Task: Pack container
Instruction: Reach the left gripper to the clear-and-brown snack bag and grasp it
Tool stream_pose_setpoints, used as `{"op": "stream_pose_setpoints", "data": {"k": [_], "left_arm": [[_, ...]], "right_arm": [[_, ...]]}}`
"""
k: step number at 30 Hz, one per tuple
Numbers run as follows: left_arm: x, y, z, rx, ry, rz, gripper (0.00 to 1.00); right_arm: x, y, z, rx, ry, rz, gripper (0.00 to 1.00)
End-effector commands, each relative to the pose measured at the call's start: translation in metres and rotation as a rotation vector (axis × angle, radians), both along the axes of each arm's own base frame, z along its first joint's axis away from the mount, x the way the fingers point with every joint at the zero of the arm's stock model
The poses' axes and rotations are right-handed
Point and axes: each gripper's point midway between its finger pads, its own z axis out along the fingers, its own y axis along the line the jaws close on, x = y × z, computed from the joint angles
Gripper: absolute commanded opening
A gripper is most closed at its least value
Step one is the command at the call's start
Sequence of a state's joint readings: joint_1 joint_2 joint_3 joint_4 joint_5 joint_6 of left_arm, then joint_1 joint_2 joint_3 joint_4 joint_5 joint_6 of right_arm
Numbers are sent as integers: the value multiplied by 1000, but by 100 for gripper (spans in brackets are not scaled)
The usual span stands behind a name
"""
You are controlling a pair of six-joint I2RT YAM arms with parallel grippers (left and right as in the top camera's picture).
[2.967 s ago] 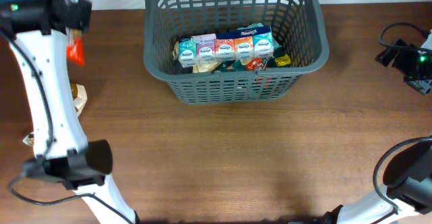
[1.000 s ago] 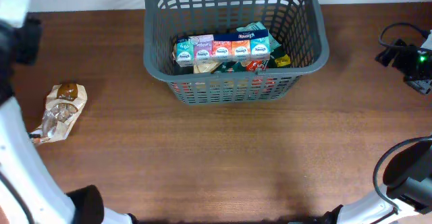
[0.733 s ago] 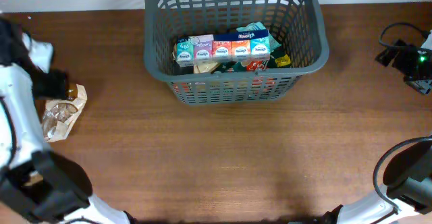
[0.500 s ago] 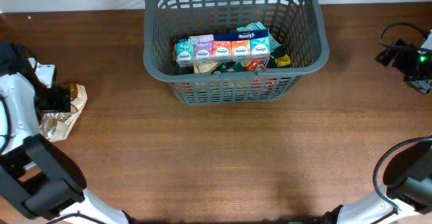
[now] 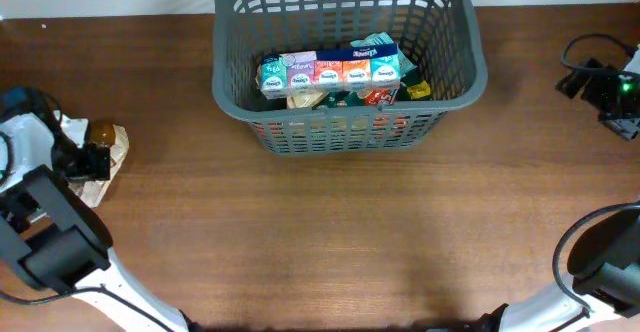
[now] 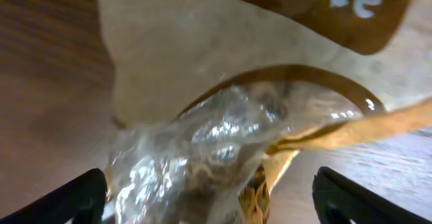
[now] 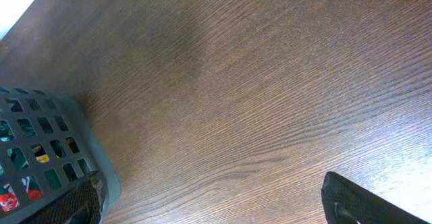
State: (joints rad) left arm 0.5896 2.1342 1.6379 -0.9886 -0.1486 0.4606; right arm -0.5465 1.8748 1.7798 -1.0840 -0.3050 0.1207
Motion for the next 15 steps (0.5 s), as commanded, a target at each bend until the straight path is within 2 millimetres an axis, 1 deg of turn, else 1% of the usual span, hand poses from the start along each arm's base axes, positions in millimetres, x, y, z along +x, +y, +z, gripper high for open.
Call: {"op": "stream_pose_setpoints", "data": {"k": [1,3,8,9,10,11,13,15], "left_arm": [[1,-1,-14,-23,13,-27,76],[1,-2,-20,-29,21,-27,71],[-3,-10,-37,-78,46,-27,67],[-4,-10,-39,-81,50,-27,50],[-4,-10,-39,-81,50,-27,37],[-5,-11,-38,-83,53,-27,4],[-5,-11,-34,-87,57,-11,2],[-1,-9,-23,-79,42,31,2]], "right_arm": [[-1,3,5,-1,-11,4,99],[-1,3,5,-1,-11,4,99],[-1,3,5,-1,-11,4,99],[-1,3,5,-1,-11,4,99],[-1,3,5,-1,-11,4,99],[-1,3,5,-1,-11,4,99],[-1,3,5,-1,-11,4,99],[-1,3,5,-1,-11,4,99]]}}
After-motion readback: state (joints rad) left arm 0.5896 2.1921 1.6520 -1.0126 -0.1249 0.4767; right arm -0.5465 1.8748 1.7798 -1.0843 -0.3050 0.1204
